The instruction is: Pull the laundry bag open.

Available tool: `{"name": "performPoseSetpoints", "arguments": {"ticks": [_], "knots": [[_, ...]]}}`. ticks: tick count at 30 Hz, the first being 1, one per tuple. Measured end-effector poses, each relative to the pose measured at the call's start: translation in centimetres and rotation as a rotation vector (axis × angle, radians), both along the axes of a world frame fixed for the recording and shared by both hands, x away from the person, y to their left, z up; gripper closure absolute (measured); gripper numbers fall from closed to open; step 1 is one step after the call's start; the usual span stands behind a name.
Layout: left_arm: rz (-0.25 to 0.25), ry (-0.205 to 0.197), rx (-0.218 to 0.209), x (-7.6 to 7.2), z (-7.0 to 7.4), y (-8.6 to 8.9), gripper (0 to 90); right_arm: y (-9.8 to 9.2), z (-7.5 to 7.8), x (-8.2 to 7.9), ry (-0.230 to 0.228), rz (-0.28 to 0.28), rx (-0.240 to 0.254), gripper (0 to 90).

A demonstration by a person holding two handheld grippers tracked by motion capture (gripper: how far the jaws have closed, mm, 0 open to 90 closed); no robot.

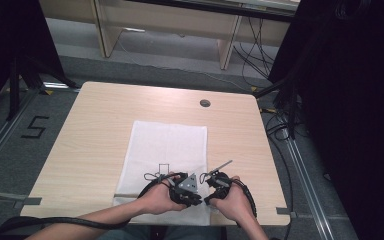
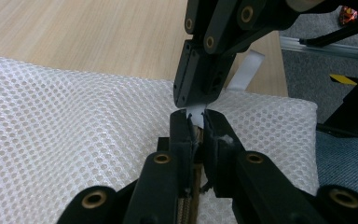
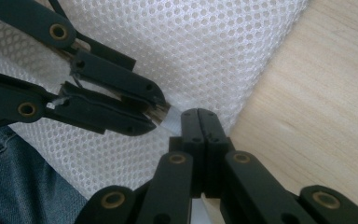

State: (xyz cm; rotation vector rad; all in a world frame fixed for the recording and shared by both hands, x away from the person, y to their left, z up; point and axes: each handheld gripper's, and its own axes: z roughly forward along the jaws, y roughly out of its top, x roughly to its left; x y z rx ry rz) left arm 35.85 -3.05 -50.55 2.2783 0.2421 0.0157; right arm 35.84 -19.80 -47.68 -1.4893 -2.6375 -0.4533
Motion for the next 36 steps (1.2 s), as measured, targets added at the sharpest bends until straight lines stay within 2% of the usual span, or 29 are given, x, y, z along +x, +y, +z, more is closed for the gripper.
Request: {"name": "performPoseSetpoints", "arguments": {"ticks": [1,3,5,6,7,8,11,14,15,17,19,22,23,24,25,26,28,29,32,34,35,36], "knots": [[-0.003,-0.004,0.002,0.1,0.1,0.0,82.3,0.0,-0.1,0.1,-0.009,-0.009,-0.02,90.0],[-0.012,-0.01,0.01,0.0,0.2,0.0,82.3,0.1,-0.1,0.1,-0.013,-0.002,-0.024,90.0],[0.001,-0.017,0.01,-0.1,0.2,0.0,82.4,0.1,0.0,0.2,-0.022,0.03,-0.013,90.0],[-0.002,-0.03,0.014,-0.1,0.1,0.0,82.4,0.1,0.0,0.2,-0.015,0.026,-0.011,90.0],[-0.013,-0.019,0.012,-0.1,0.1,0.0,82.4,0.1,0.1,0.2,-0.005,0.018,-0.026,90.0],[0.002,-0.022,0.013,-0.2,0.1,0.1,82.4,0.2,0.1,0.1,0.001,0.013,-0.022,90.0],[-0.001,-0.023,0.01,-0.2,0.1,0.0,82.5,0.2,0.1,0.1,0.001,0.015,-0.022,90.0],[-0.008,-0.021,0.013,-0.1,0.2,0.1,82.5,-0.1,-0.2,0.3,-0.034,0.053,-0.02,90.0],[-0.012,-0.032,0.009,-0.2,0.2,0.1,82.5,0.0,-0.2,0.3,-0.037,0.053,-0.019,90.0],[-0.031,-0.073,0.039,-0.2,0.3,0.3,82.6,-0.1,-0.2,0.2,-0.031,0.047,-0.022,90.0],[-0.009,-0.051,0.04,-0.2,0.5,0.8,82.6,-0.1,-0.2,0.3,-0.034,0.058,-0.023,90.0],[0.004,-0.029,0.015,0.1,1.1,1.7,82.5,-0.1,-0.2,0.3,-0.034,0.062,-0.02,90.0],[-0.007,-0.048,0.028,0.2,1.3,1.8,82.5,-0.1,-0.1,0.3,-0.032,0.059,-0.02,90.0],[-0.008,-0.037,0.025,0.1,1.3,1.8,82.5,-0.1,-0.1,0.3,-0.025,0.053,-0.013,90.0],[-0.014,-0.053,0.033,0.1,1.3,1.8,82.5,-0.1,-0.1,0.3,-0.024,0.058,-0.01,90.0],[-0.016,-0.058,0.034,0.0,1.2,1.7,82.5,0.1,0.0,0.2,-0.001,0.041,-0.012,90.0],[-0.02,-0.055,0.035,0.1,1.2,1.8,82.4,0.0,-0.1,0.3,-0.024,0.059,-0.022,90.0],[-0.008,-0.039,0.028,0.0,1.2,1.8,82.4,-0.1,-0.1,0.3,-0.027,0.058,-0.026,90.0],[-0.006,-0.03,0.019,-0.1,1.2,1.9,82.4,-0.1,-0.2,0.3,-0.044,0.078,-0.015,90.0],[-0.009,-0.03,0.022,-0.1,1.2,1.9,82.4,0.1,-0.1,0.1,-0.033,0.058,-0.015,90.0],[-0.006,-0.03,0.019,-0.1,1.2,1.9,82.4,0.0,-0.1,0.2,-0.047,0.077,-0.018,90.0],[-0.007,-0.025,0.019,-0.1,1.2,1.9,82.4,0.0,-0.1,0.2,-0.042,0.071,-0.017,90.0]]}}
